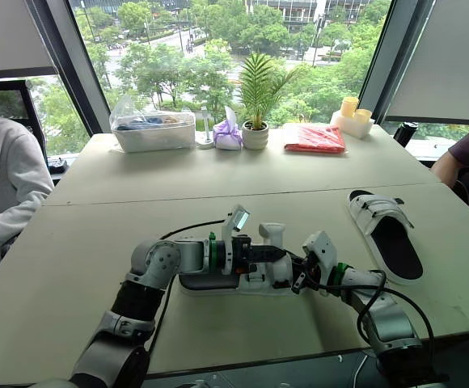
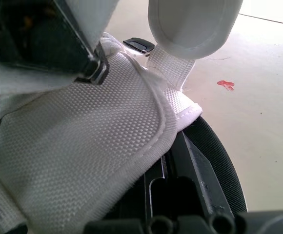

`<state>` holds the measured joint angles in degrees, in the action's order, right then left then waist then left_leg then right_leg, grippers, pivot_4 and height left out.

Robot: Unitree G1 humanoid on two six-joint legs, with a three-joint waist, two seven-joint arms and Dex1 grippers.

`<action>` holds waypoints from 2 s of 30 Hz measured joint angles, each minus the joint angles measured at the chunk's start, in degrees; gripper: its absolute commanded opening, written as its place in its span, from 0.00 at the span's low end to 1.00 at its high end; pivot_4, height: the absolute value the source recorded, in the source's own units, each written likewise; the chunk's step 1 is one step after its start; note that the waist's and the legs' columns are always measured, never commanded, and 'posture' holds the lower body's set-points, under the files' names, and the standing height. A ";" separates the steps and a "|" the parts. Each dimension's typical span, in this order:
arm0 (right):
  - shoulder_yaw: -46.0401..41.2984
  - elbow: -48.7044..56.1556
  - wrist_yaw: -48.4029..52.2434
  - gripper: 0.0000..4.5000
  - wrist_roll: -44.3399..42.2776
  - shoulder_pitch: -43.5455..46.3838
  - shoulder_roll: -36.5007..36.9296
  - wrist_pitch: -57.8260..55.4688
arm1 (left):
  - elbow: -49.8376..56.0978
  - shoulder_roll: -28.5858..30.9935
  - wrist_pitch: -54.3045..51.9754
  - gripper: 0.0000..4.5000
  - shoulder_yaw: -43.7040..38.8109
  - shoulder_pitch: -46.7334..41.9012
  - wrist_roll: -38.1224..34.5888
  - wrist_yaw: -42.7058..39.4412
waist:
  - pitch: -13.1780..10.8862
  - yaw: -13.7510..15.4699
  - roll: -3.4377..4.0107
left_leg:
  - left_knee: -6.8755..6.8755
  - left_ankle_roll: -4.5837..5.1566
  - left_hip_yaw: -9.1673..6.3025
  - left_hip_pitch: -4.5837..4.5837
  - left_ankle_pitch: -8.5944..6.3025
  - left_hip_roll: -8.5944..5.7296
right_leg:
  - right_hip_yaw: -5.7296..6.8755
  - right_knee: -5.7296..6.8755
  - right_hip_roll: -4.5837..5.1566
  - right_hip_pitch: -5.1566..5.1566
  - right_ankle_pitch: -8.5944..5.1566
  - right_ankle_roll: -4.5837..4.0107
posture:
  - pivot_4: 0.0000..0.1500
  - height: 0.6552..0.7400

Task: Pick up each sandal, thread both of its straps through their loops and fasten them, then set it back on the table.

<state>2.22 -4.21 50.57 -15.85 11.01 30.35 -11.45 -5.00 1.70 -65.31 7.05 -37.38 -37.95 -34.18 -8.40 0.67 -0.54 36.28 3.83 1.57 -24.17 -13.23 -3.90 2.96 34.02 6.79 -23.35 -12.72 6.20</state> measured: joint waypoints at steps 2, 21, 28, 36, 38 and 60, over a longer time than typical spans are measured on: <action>0.00 -0.03 0.00 0.00 0.00 -0.01 -0.03 0.00 | 1.74 1.81 3.04 0.01 2.53 1.38 1.70 -1.41 | 0.01 -0.01 0.01 | -0.03 0.00 0.00 0.02 0.00 0.00 | -0.01 0.00 0.01 0.00 -0.01 -0.02 | 1.00 0.99; -0.31 -0.36 -0.24 0.00 -0.04 -0.18 -0.34 0.12 | 4.61 -0.89 5.62 0.20 -0.04 3.55 0.81 -0.87 | 0.03 0.02 -0.02 | 0.03 0.01 0.00 0.00 0.00 0.00 | -0.01 -0.02 0.02 0.01 -0.02 -0.05 | 1.00 0.99; -0.51 -0.50 -0.08 0.00 -0.05 -0.65 -0.34 1.13 | 10.65 -2.30 7.40 0.88 1.78 5.22 0.64 0.92 | 0.03 0.12 -0.02 | 0.02 0.01 0.00 0.00 0.00 0.00 | 0.00 -0.02 0.02 0.02 -0.03 -0.05 | 1.00 0.99; -0.17 -1.88 1.21 0.00 -0.02 0.69 -0.20 1.15 | 19.63 4.28 11.86 0.88 4.68 10.03 2.34 -1.03 | 0.03 -0.05 0.00 | 0.00 0.01 0.00 0.00 0.00 0.00 | -0.02 -0.02 0.02 0.00 -0.04 -0.09 | 1.00 0.99; -0.20 -2.12 1.42 0.00 -0.02 0.84 -0.15 1.16 | 21.21 5.95 11.87 0.88 4.66 11.53 2.26 -1.50 | 0.02 -0.04 0.00 | 0.00 0.01 0.00 0.01 0.00 0.00 | -0.02 -0.03 0.02 0.01 -0.06 -0.13 | 1.00 0.99; -0.92 -3.56 3.16 0.00 -0.35 2.39 0.88 0.44 | 16.29 3.40 16.02 0.88 14.49 9.84 7.84 -0.16 | 0.02 0.16 0.00 | 0.04 0.02 0.00 0.04 0.00 0.00 | 0.00 -0.04 0.03 0.08 -0.10 -0.17 | 1.00 0.99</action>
<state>1.29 -7.77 53.73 -16.20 13.40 31.23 -11.01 11.29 5.10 -49.28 21.54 -27.54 -30.10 -34.34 -8.38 0.83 -0.55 36.32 3.85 1.57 -24.12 -13.24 -3.90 2.96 33.97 6.83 -23.27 -12.83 6.03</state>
